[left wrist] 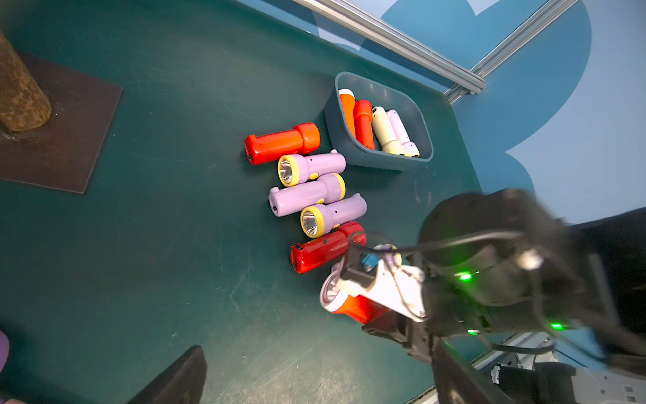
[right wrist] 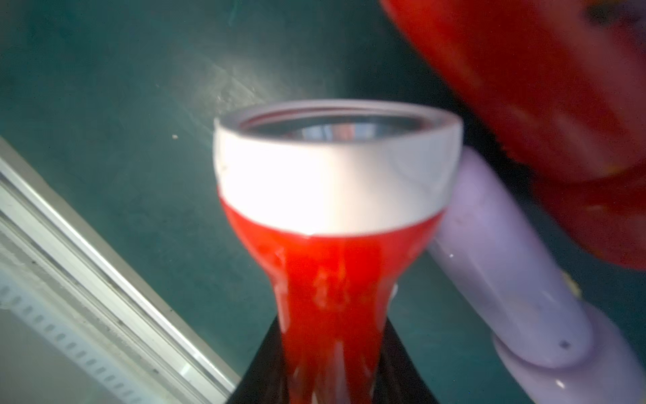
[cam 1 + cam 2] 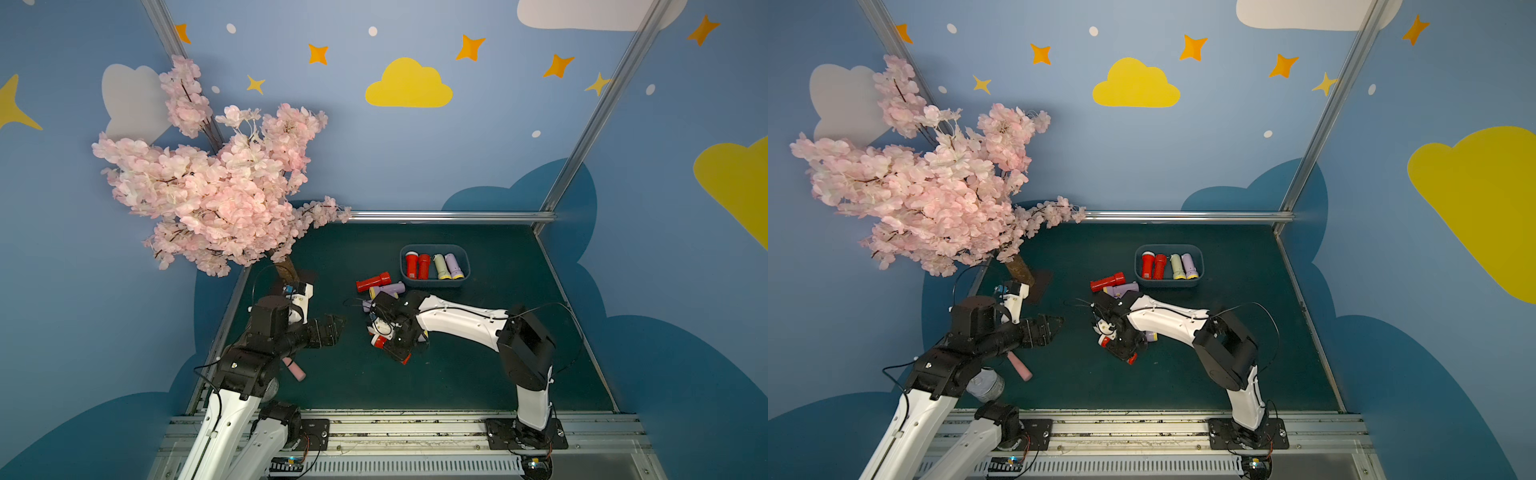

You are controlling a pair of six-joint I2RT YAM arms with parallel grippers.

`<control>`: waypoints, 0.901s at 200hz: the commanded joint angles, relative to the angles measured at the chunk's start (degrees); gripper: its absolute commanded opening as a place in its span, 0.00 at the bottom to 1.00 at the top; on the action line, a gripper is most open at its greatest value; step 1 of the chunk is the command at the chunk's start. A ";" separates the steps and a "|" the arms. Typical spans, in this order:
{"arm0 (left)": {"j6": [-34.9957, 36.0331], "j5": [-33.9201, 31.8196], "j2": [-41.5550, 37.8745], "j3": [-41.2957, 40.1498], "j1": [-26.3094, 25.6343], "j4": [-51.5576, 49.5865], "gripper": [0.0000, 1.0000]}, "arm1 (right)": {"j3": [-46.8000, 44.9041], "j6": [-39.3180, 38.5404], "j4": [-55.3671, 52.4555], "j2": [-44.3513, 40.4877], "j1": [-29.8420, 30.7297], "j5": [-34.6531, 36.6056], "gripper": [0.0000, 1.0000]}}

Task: Put the flashlights into the storage boxes
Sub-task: Pick up the flashlight from the center of the board, then place the flashlight at the storage box.

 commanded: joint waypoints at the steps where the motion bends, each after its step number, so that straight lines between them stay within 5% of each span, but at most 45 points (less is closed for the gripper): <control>1: 1.04 -0.18 0.97 0.16 0.37 2.90 0.99 | 4.57 0.21 -3.36 -3.12 -2.92 1.84 0.14; 107: 0.57 4.21 17.37 5.89 0.54 16.95 0.99 | 25.00 -0.07 -5.87 7.00 -20.13 12.02 0.15; 180: 4.53 9.56 38.20 20.10 -4.61 20.06 0.99 | 42.13 1.70 -9.61 21.12 -30.14 13.15 0.15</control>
